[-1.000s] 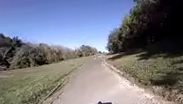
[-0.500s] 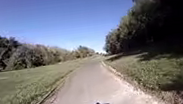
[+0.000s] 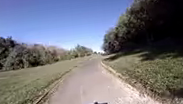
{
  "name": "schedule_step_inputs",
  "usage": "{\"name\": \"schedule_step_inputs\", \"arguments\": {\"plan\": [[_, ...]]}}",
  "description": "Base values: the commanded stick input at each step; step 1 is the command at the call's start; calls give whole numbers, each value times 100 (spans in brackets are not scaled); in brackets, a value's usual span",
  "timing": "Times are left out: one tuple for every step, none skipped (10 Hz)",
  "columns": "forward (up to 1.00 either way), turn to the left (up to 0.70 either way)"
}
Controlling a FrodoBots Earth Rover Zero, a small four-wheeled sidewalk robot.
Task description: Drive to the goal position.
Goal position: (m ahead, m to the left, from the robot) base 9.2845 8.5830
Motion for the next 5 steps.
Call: {"name": "schedule_step_inputs", "arguments": {"plan": [[50,0],[50,8],[50,24],[50,27],[50,0]]}}
